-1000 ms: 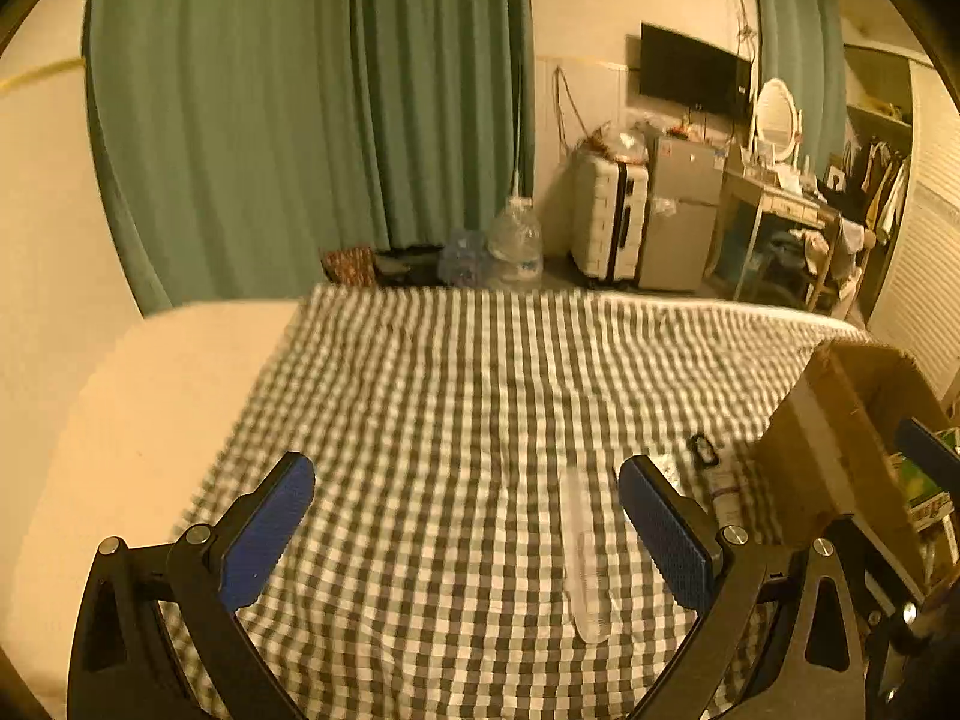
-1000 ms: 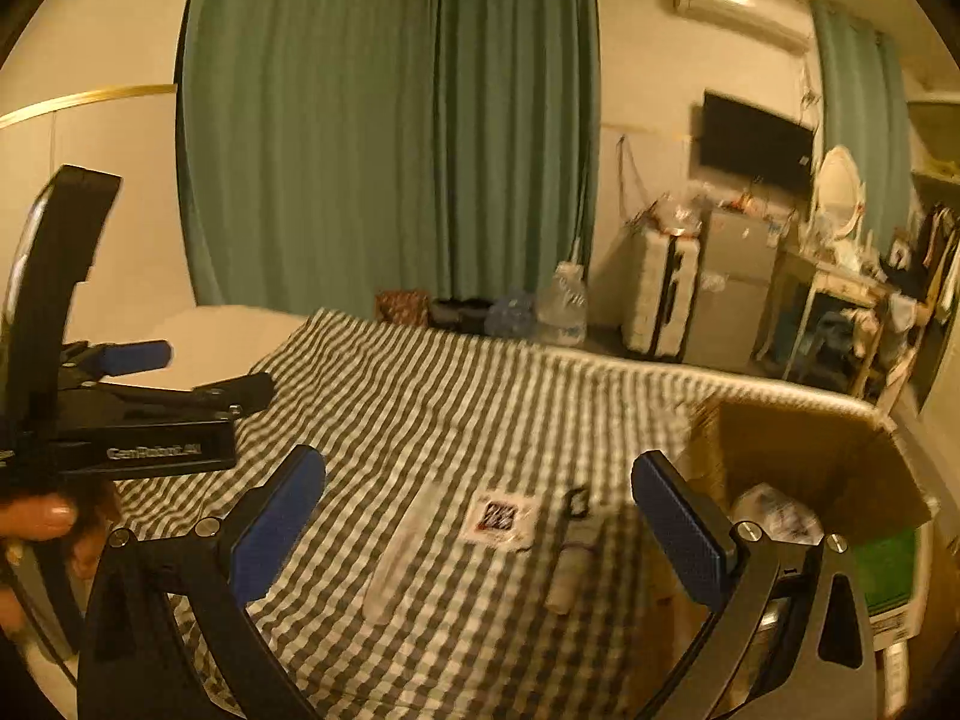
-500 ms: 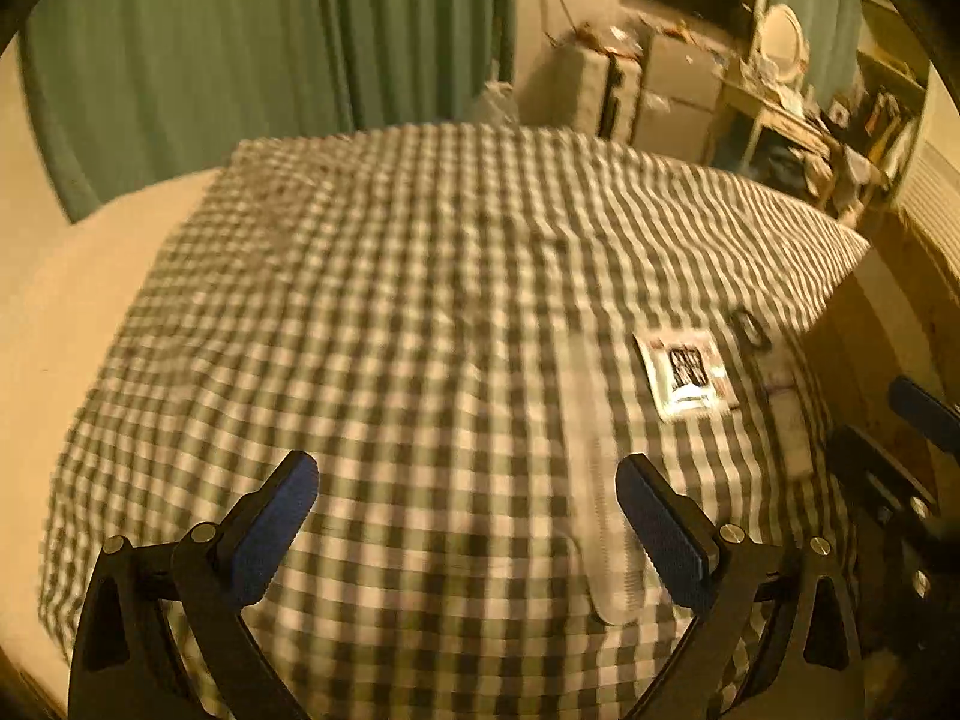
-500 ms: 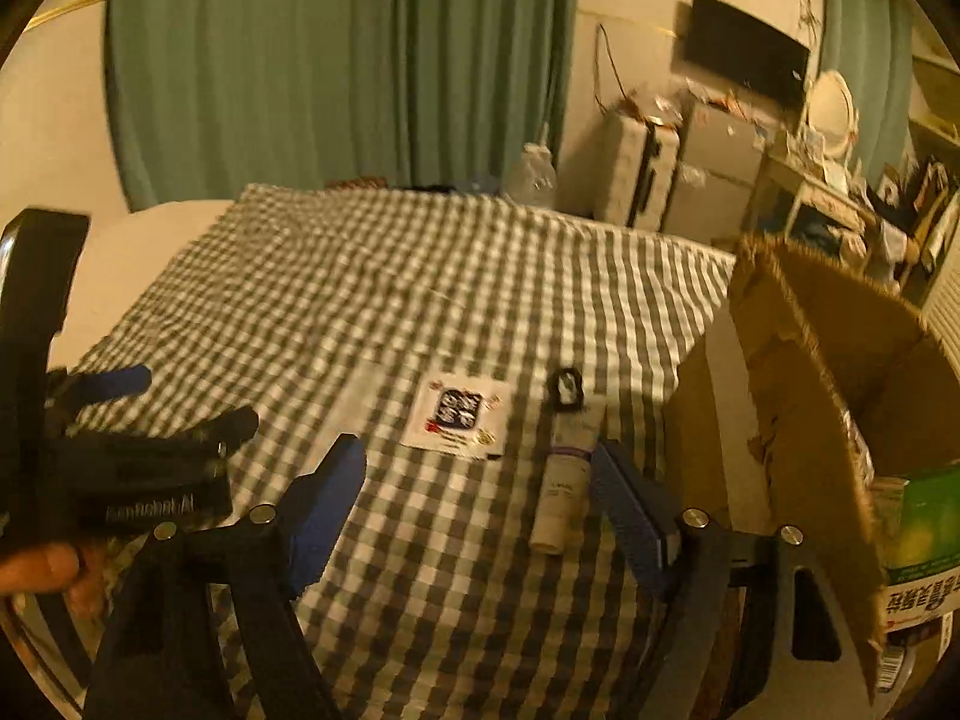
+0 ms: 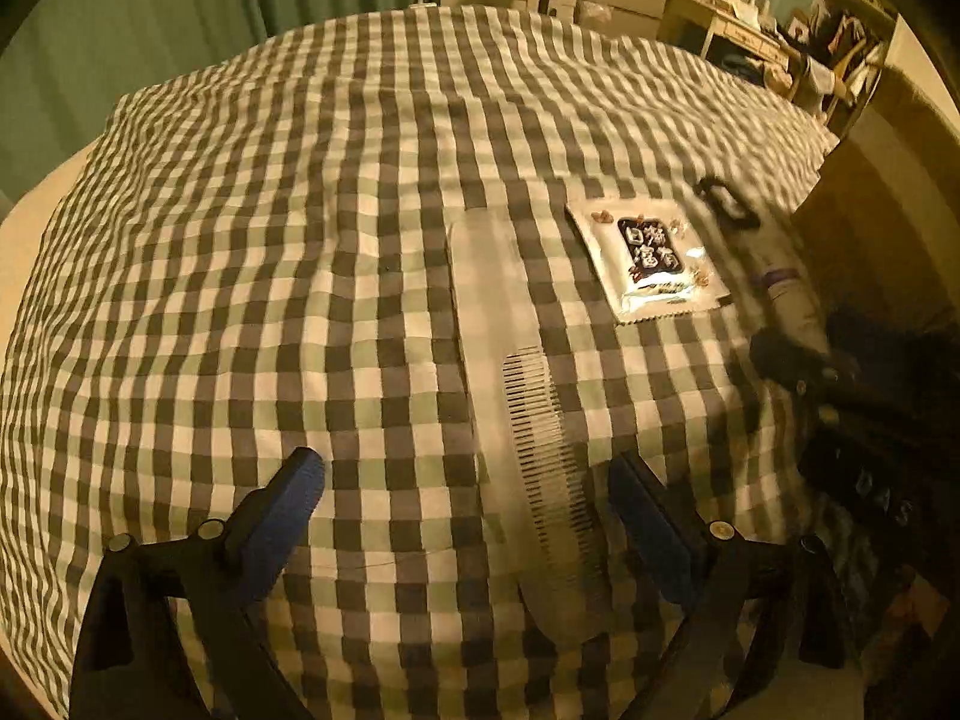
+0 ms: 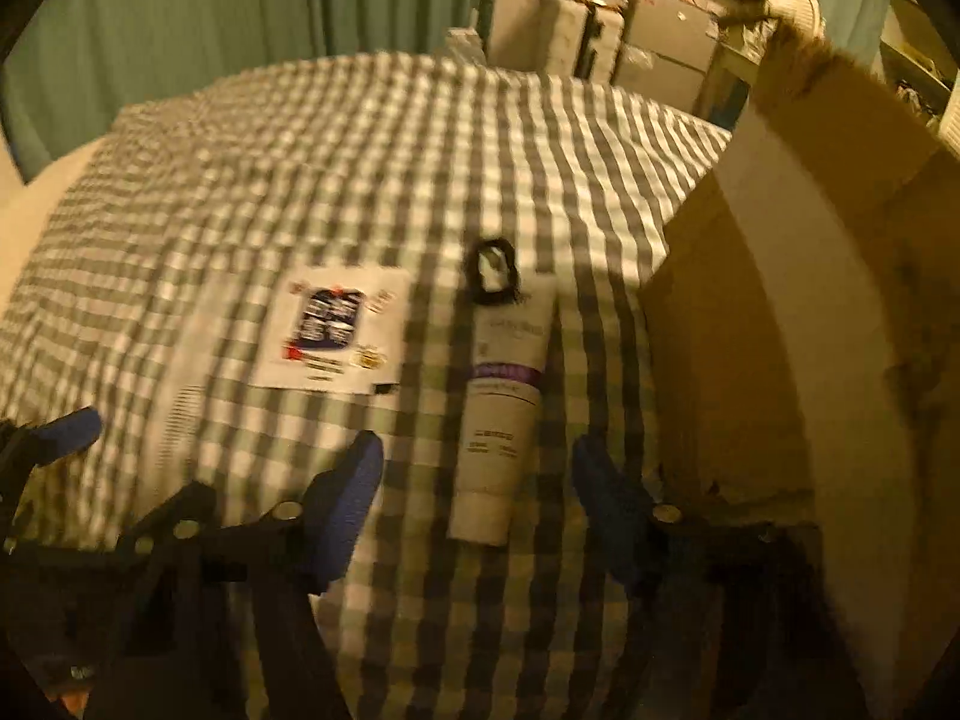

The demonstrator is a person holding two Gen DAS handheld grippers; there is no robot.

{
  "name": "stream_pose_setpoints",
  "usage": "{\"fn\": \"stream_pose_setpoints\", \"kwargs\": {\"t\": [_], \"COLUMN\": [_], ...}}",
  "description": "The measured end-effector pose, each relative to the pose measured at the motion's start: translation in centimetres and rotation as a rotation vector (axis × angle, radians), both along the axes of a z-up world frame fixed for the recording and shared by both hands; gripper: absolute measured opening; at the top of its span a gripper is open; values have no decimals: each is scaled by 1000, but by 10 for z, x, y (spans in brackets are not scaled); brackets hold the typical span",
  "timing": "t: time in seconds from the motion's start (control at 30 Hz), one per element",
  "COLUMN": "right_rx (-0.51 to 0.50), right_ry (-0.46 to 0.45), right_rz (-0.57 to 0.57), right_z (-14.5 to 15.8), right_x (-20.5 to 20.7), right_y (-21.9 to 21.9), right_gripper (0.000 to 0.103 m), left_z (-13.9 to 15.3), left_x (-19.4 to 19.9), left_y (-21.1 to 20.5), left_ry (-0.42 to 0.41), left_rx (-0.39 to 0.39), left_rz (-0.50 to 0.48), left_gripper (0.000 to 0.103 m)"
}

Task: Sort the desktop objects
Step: 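Grasp the white comb with the left tool while the right tool grasps the BOP toothpaste tube, then carry the comb and toothpaste tube over the box with both tools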

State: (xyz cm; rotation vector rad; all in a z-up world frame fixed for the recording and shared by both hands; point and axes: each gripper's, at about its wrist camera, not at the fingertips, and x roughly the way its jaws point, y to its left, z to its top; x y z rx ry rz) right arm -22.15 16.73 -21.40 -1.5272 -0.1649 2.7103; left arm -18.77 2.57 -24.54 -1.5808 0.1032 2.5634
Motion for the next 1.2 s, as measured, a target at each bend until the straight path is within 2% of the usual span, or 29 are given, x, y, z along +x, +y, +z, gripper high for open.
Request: {"fn": "stream_pose_setpoints", "kwargs": {"t": [0.17,0.2,0.23,0.27,0.3,0.33,0.37,0.43,0.47,0.53,0.8,1.07,1.2], "right_rx": [-27,-31,-34,-37,-40,-47,-59,-89,-103,-147,-171,-202,-204], "right_ry": [-26,-23,-22,-22,-22,-21,-18,-6,4,12,81,164,200], "right_rz": [-13,-15,-16,-16,-15,-15,-15,-28,-36,-21,62,109,142], "right_z": [-13,-13,-14,-14,-14,-14,-13,-10,-7,-3,28,67,80], "right_x": [-9,-8,-8,-7,-6,-5,-3,1,3,7,15,29,53], "right_y": [6,7,8,8,9,11,13,20,24,27,7,-1,-13], "right_gripper": [62,62,62,62,62,62,60,45,24,23,23,23,23], "left_z": [-1,0,2,4,8,10,11,13,15,21,52,76,93], "left_x": [0,1,2,3,5,6,7,8,8,12,31,33,41], "left_y": [1,0,0,0,0,0,0,-3,-5,-13,-33,-28,-31], "left_ry": [14,21,30,42,50,55,55,51,50,59,121,188,230], "left_rx": [0,5,9,14,26,28,30,54,63,78,112,120,110], "left_rz": [0,0,-2,-5,-13,-14,-14,-7,-2,10,42,63,79], "left_gripper": [96,88,71,60,37,27,27,27,27,27,27,27,27]}}
